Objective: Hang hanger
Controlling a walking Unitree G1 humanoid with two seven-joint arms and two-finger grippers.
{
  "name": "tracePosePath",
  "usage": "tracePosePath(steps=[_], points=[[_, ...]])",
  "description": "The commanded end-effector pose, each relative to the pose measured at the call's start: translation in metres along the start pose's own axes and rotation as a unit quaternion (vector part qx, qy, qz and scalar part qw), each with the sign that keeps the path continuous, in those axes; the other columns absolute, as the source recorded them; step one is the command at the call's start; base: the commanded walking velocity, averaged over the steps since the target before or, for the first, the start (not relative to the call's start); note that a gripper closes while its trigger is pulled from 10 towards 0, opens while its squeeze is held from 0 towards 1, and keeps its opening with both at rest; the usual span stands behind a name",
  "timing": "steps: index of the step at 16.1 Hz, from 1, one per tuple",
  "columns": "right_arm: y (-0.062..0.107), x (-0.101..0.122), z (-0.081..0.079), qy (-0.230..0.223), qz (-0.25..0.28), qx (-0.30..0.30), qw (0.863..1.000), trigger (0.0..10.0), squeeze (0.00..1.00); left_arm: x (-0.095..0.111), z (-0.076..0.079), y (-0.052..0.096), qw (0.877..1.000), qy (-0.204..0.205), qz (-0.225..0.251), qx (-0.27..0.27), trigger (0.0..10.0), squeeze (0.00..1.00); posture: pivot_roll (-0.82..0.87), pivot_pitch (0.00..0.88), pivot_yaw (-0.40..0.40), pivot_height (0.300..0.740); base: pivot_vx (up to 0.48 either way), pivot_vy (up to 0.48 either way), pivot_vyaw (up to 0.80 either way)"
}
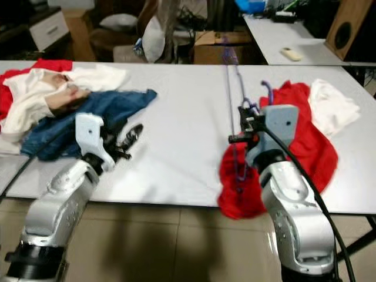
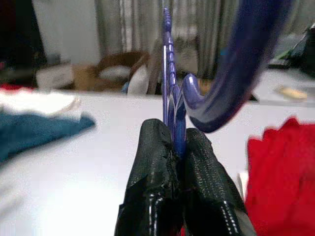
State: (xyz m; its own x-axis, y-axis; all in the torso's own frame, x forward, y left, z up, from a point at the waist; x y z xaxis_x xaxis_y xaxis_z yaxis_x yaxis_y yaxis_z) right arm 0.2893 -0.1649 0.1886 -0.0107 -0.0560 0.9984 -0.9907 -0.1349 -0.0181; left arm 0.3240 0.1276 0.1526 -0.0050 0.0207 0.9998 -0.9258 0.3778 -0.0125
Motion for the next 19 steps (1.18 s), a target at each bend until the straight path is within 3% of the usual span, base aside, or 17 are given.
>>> tracePosePath(steps=[1, 3, 6, 8, 9, 11, 12, 13, 14, 16, 19], points=[[0.0, -0.003, -0.002, 0.011, -0.01, 0.002, 1.0, 10.0, 0.0, -0.006, -0.006, 0.002, 1.0, 0.001, -0.015, 0.009, 10.0, 0.25, -0.16, 0.0, 0.065, 0.74, 0.0, 0.0, 0.0], [0.003, -0.013, -0.003, 0.038, -0.032, 0.016, 0.999, 10.0, 0.0, -0.011, -0.006, 0.003, 1.0, 0.003, -0.025, 0.01, 10.0, 0.17, -0.16, 0.0, 0.067, 0.74, 0.0, 0.0, 0.0], [0.007, -0.027, 0.0, 0.016, -0.058, -0.004, 0.998, 10.0, 0.0, -0.019, -0.004, 0.007, 0.999, 0.0, -0.039, 0.001, 10.0, 0.15, -0.15, 0.0, 0.07, 0.74, 0.0, 0.0, -0.42], [0.007, -0.026, 0.002, 0.014, -0.056, -0.009, 0.998, 10.0, 0.0, -0.021, -0.002, 0.007, 0.999, 0.016, -0.044, -0.008, 10.0, 0.11, -0.15, 0.0, 0.07, 0.74, 0.0, 0.0, -0.8], [0.007, -0.025, 0.004, 0.016, -0.055, -0.014, 0.998, 10.0, 0.0, -0.022, -0.001, 0.008, 0.999, 0.022, -0.048, -0.01, 10.0, 0.0, -0.16, 0.0, 0.071, 0.74, 0.0, 0.0, -0.8], [0.009, -0.025, 0.006, 0.017, -0.054, -0.019, 0.998, 10.0, 0.0, -0.022, -0.006, 0.008, 0.997, 0.064, -0.042, 0.015, 10.0, 0.0, -0.16, 0.0, 0.071, 0.74, 0.0, 0.0, -0.8], [0.009, -0.025, 0.007, 0.016, -0.054, -0.021, 0.998, 10.0, 0.0, -0.018, -0.004, 0.008, 0.996, 0.078, -0.029, -0.003, 10.0, 0.0, -0.16, 0.0, 0.071, 0.74, 0.0, 0.0, -0.8], [0.009, -0.024, 0.007, 0.018, -0.053, -0.021, 0.998, 10.0, 0.0, -0.019, -0.003, 0.008, 0.998, 0.047, -0.034, -0.006, 10.0, 0.0, -0.16, 0.0, 0.071, 0.74, 0.0, 0.0, -0.8], [0.008, -0.023, 0.006, 0.02, -0.051, -0.02, 0.998, 10.0, 0.0, -0.021, -0.004, 0.009, 0.999, 0.028, -0.036, 0.0, 10.0, 0.0, -0.16, 0.0, 0.071, 0.74, 0.0, 0.0, -0.8], [0.006, -0.015, 0.003, 0.038, -0.033, -0.011, 0.999, 10.0, 0.0, -0.021, -0.008, 0.008, 0.997, 0.066, -0.031, 0.023, 10.0, 0.0, -0.17, 0.0, 0.068, 0.74, 0.0, 0.0, -0.8], [0.001, 0.016, -0.019, 0.032, 0.027, 0.044, 0.998, 10.0, 0.0, -0.021, -0.006, 0.009, 0.992, 0.122, -0.036, 0.013, 10.0, 0.0, -0.17, 0.0, 0.069, 0.74, 0.0, 0.0, -0.8]])
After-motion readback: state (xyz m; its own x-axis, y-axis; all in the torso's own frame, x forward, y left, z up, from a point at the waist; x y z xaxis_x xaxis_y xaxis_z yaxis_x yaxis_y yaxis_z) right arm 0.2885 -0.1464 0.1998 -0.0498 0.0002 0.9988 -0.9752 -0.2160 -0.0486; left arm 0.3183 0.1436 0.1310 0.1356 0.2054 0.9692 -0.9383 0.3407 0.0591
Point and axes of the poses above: a point about 5 cm out from each wrist's last joint towards the gripper, its own y axis pointing back from the gripper into the wrist, its own x axis along the axis of the wrist's last joint, z = x × y, the point moved 3 cm from there along -y, pointing out of the wrist towards the gripper, and after that the axes turned 3 degrees about -y, right-handed, at the moved point
